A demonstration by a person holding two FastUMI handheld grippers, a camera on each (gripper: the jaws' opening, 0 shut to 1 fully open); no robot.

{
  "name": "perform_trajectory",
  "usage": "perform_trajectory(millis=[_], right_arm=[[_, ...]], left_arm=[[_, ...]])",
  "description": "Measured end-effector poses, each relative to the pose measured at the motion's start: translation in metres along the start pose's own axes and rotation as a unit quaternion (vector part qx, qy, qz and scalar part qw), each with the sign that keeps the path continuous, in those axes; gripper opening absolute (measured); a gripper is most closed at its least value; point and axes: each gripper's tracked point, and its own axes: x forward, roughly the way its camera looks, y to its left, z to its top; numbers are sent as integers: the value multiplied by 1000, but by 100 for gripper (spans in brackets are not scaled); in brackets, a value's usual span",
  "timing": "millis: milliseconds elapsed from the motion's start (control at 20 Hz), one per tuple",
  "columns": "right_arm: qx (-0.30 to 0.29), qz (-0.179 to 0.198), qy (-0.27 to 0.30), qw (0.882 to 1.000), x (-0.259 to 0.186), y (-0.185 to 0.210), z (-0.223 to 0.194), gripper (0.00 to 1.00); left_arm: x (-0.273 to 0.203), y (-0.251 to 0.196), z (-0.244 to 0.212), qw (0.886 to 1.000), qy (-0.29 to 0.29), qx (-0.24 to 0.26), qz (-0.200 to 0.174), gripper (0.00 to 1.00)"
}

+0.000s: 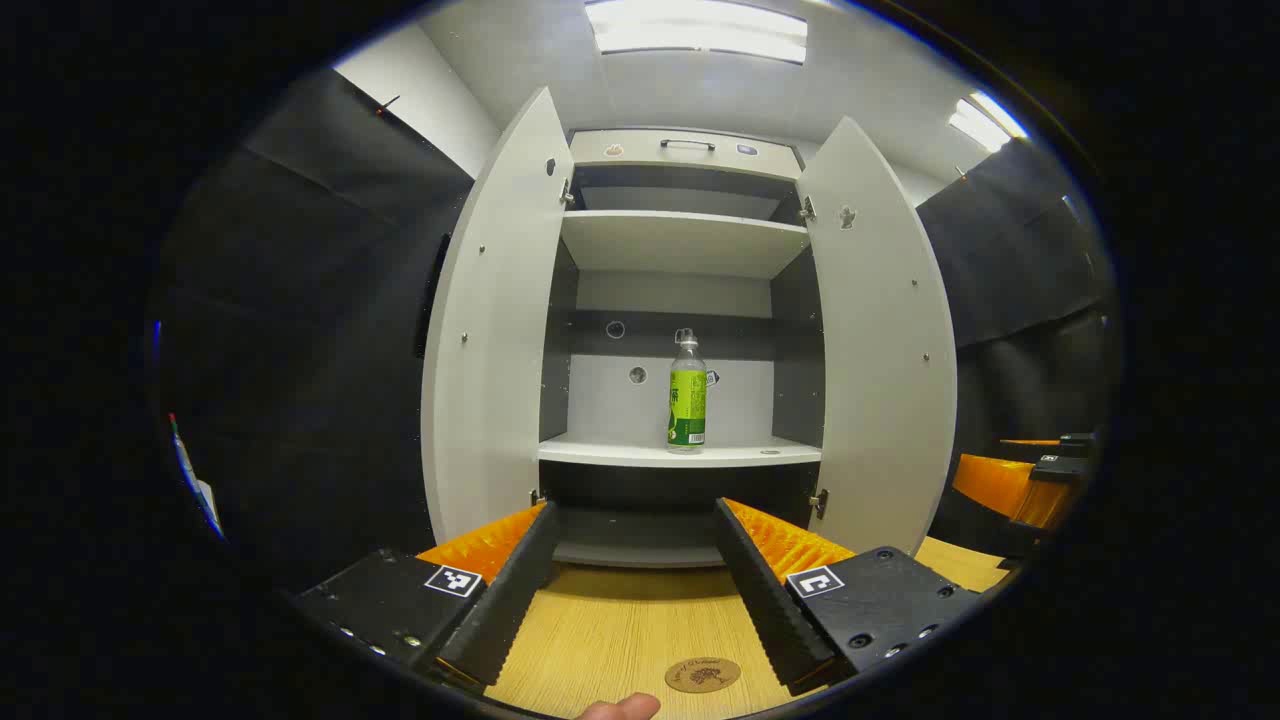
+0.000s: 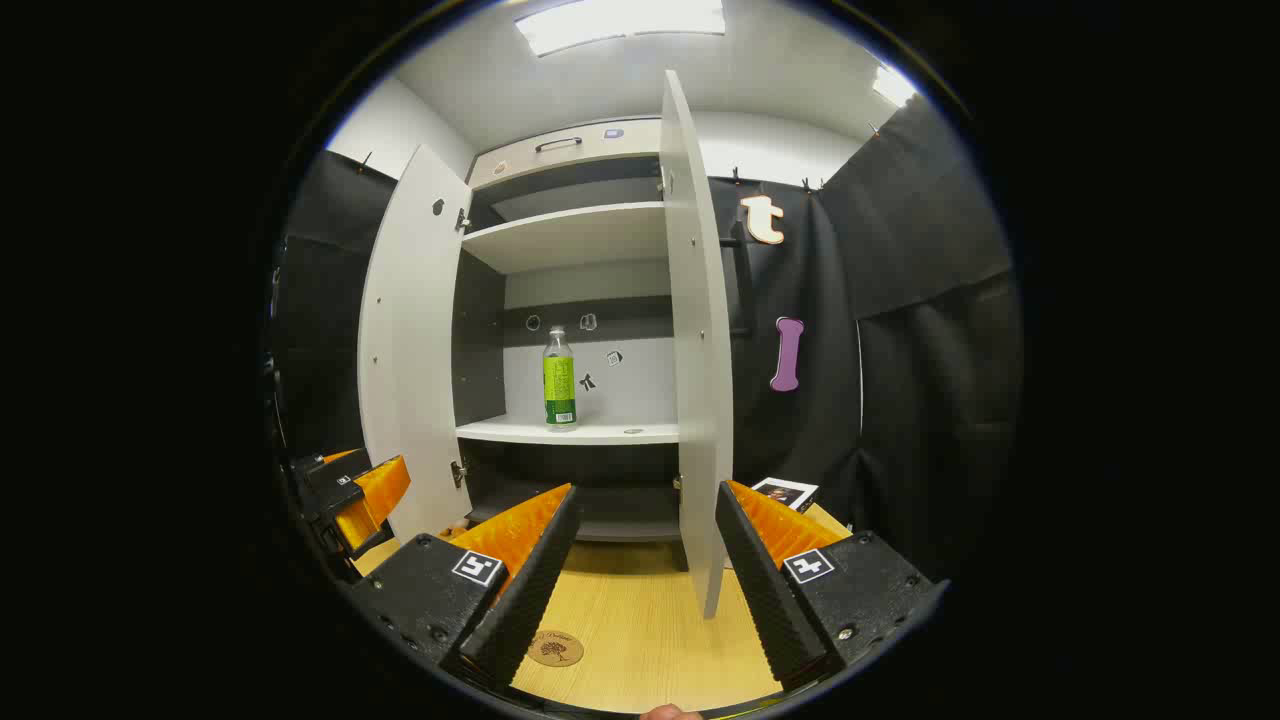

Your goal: Grasp the bottle in the cabinet with the left hand and place it on the coaster, then close the right door with the right hand and the left door with the left hand.

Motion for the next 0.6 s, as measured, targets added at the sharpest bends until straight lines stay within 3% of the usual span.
perform_trajectory(millis=[600], right_arm=[[6,-6,1,1000,1,-8,0,84]], left_arm=[[0,-3,2,1000,-1,-5,6,95]])
